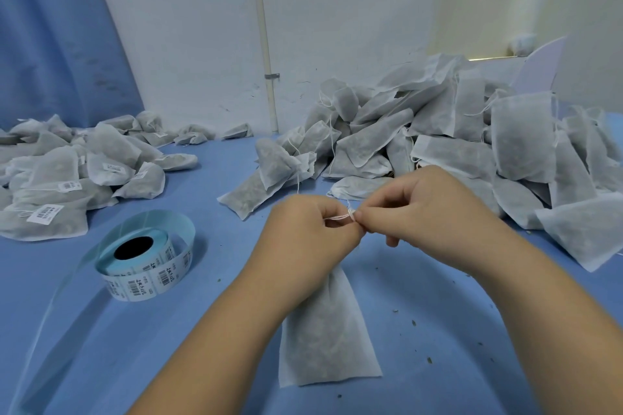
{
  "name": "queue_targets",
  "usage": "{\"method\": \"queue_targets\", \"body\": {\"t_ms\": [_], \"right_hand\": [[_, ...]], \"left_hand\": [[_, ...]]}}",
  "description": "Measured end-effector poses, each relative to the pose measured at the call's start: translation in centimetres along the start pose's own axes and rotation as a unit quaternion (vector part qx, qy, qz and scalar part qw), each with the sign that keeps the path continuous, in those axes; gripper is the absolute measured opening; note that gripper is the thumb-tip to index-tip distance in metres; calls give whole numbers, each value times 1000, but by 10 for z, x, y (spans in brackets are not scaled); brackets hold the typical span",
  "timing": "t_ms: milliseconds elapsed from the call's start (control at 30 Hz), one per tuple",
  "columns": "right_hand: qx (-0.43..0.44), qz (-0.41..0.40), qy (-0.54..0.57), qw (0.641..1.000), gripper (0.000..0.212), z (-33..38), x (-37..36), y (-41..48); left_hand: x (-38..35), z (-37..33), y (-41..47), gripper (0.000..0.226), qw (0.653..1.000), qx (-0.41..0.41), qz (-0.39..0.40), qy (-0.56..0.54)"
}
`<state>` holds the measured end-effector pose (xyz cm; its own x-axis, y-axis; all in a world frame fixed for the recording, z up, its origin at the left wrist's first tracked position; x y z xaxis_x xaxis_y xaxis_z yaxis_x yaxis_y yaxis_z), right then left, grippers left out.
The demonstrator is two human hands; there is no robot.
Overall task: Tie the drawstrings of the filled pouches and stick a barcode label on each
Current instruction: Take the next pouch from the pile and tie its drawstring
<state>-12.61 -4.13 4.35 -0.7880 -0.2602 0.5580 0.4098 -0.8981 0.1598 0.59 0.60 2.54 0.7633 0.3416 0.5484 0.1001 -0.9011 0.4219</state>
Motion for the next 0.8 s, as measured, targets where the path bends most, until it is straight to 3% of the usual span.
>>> {"method": "queue_targets", "body": {"t_ms": [167, 333, 600, 800], "right_hand": [[11, -29, -58, 998, 13, 0, -1, 1], [12, -54, -23, 998, 14, -2, 8, 3], [-13, -80, -15, 997, 16, -13, 21, 9], [-16, -85, -8, 996, 15, -19, 23, 12]], "left_hand": [[-2, 3, 1, 28, 1000, -7, 9, 15], [5, 11, 2, 20, 994, 37, 25, -96], [11, 33, 4, 28, 948, 135, -11, -287], [7, 40, 6, 31, 937, 164, 3, -310]]}}
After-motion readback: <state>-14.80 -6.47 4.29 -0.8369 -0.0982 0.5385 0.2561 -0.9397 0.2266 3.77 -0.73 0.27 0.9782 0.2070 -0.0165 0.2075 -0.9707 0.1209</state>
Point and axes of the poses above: each hand's wrist, its own y-axis towards the middle knuckle, its own x-axis out of the back of the hand, z = x × y, the point moved 7 cm from there along y, towards the middle knuckle, and after that the axes turned 9 degrees about -x, right-handed, at the moved point
